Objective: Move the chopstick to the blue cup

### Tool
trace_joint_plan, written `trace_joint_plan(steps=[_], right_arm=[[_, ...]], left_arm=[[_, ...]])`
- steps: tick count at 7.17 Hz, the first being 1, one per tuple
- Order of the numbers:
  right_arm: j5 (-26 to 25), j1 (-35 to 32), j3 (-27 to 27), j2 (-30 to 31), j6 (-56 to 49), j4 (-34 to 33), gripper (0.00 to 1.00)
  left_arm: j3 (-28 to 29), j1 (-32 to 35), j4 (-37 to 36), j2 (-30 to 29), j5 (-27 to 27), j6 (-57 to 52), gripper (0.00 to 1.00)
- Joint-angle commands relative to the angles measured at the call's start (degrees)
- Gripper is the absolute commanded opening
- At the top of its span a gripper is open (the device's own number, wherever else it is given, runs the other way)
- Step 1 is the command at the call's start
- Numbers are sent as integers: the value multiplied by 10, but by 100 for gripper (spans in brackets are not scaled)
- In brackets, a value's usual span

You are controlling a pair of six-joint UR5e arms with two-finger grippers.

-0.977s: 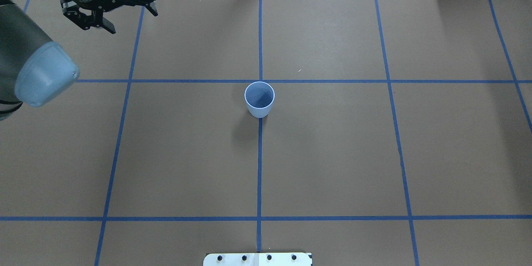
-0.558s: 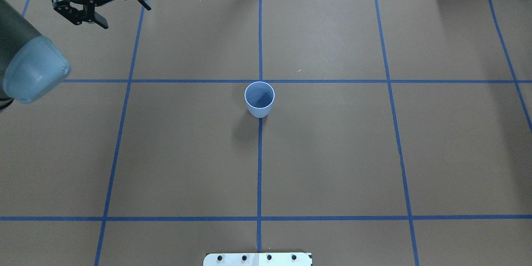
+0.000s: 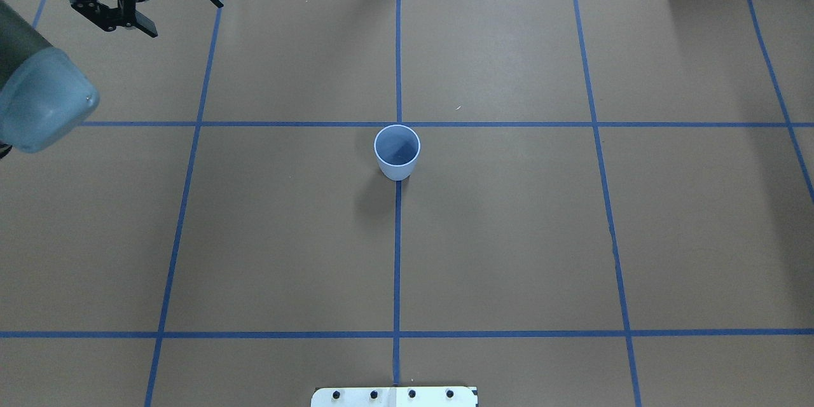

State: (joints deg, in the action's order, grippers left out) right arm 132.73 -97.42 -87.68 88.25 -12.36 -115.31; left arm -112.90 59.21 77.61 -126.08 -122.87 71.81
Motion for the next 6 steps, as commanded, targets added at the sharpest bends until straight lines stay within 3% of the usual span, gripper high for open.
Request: trace_joint_plan(steps=[1, 4, 5, 6], right_arm=[[-4, -9, -6, -4, 0, -2, 14], [-23, -49, -25, -2, -1, -4, 12], [-22, -56, -51, -3, -1, -32, 3], [-29, -60, -115, -7, -2, -115, 1]], left_arm=[[0, 0, 0, 0, 0, 0, 99], [3, -1, 0, 0, 0, 0, 99], [4, 0, 1, 0, 0, 0, 99], [6, -1, 1, 0, -1, 0, 99]])
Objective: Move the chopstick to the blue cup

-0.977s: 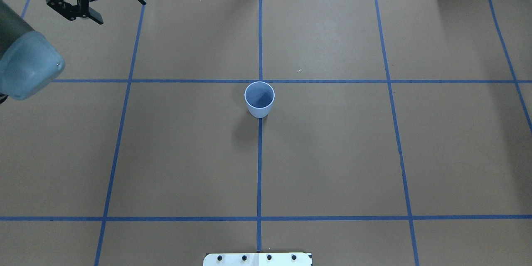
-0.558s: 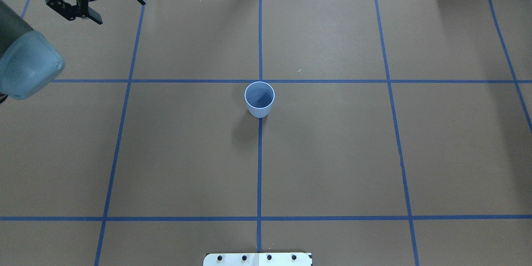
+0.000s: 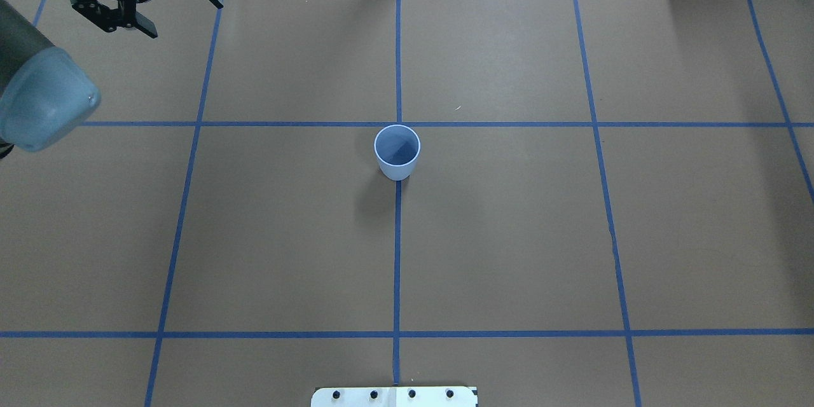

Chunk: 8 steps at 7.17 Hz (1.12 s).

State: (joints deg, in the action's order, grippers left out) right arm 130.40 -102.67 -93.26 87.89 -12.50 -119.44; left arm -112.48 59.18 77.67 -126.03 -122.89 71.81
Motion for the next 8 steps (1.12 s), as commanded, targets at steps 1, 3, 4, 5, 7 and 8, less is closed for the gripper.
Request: trace_joint_plan(steps=[1, 3, 4, 5, 7, 8], right_arm=[[-28, -22, -99, -4, -2, -121, 0], [-47, -54, -132, -21, -39, -184, 0], [-35, -71, -140, -36, -72, -208, 0], [2, -51, -151, -59, -81, -222, 0], [74, 31, -149, -156, -64, -235, 0], [87, 65, -152, -186, -49, -226, 0]], left_arm=[[2, 1, 0, 0, -1, 0, 99], [-3, 0, 1, 21, -4, 0, 99], [-5, 1, 1, 25, -4, -1, 99], [-6, 1, 2, 32, -4, -1, 99], [-4, 14, 1, 46, -17, -1, 99], [-3, 31, 0, 60, -19, -44, 99]])
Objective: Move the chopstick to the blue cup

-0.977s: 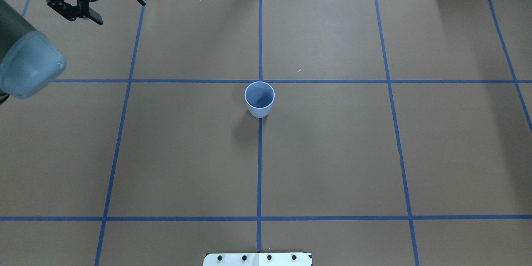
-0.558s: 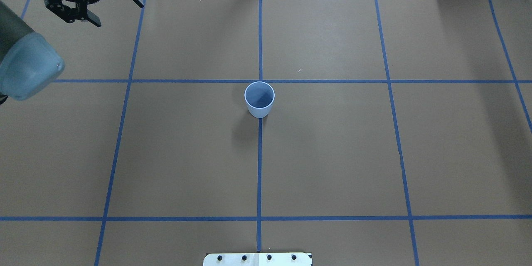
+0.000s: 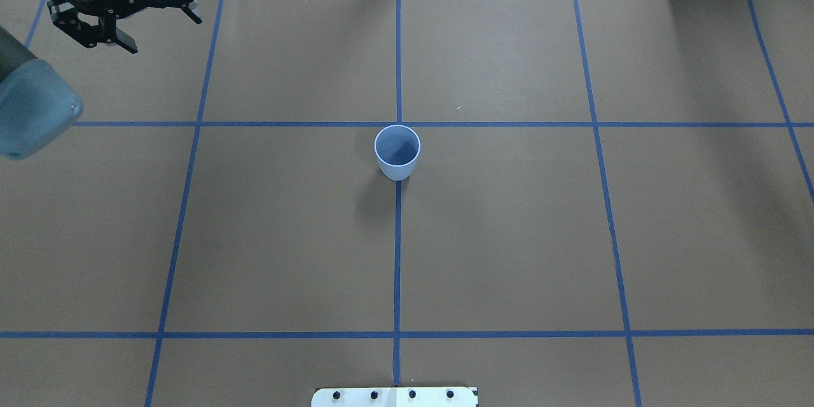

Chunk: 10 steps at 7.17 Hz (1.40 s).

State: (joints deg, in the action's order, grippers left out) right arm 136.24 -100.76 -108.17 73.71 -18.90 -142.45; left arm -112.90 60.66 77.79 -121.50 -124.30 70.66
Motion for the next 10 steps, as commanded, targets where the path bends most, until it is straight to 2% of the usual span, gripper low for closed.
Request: trace_joint_plan(steps=[1, 2, 3, 4, 6, 7, 8, 9, 10], right_arm=[[49, 81, -4, -89, 39, 12, 0], [57, 124, -14, -118, 128, 15, 0], [67, 170, -41, -152, 228, 16, 0], [68, 239, -76, -168, 377, 63, 0], [59, 352, -94, -179, 691, 256, 0], [27, 406, -92, -200, 807, 310, 0], [4, 450, -90, -239, 887, 310, 0], [-16, 488, -88, -264, 978, 312, 0], [-17, 522, -87, -287, 1010, 312, 0]], left_arm=[[2, 45, -1, 38, -31, -112, 99], [17, 75, 2, 51, -61, -158, 99], [31, 97, -2, 52, -64, -195, 99], [45, 103, 3, 53, -64, -199, 99], [50, 109, 5, 56, -65, -199, 99], [50, 110, 4, 56, -65, -199, 99], [49, 110, 5, 56, -66, -199, 99], [50, 118, 5, 56, -96, -199, 99], [50, 126, 6, 56, -99, -199, 99]])
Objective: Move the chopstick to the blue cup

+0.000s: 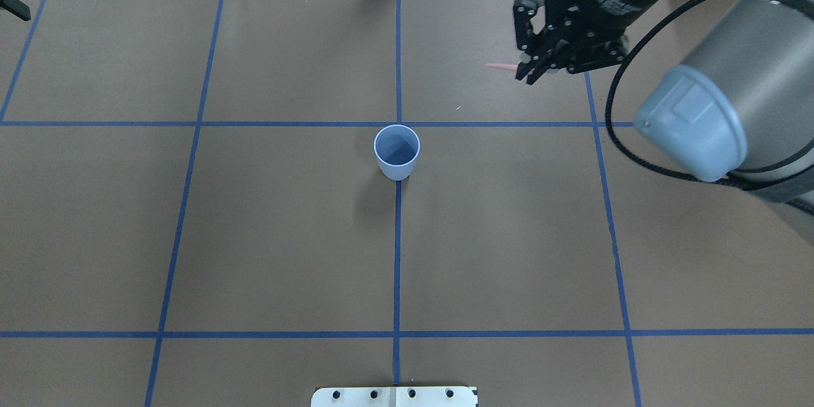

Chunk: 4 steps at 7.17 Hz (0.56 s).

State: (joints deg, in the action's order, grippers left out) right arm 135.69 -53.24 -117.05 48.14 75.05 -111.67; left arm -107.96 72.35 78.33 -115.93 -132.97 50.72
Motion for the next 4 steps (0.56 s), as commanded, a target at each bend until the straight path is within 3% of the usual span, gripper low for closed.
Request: trace_joint_plan(steps=[1, 4], right_arm=[[-17, 65, 2, -43, 99, 6, 0], [-32, 103, 65, -85, 103, 7, 0]], left_arm=[[3, 7, 0, 0, -12, 0, 99], [17, 4, 2, 1, -10, 0, 99]])
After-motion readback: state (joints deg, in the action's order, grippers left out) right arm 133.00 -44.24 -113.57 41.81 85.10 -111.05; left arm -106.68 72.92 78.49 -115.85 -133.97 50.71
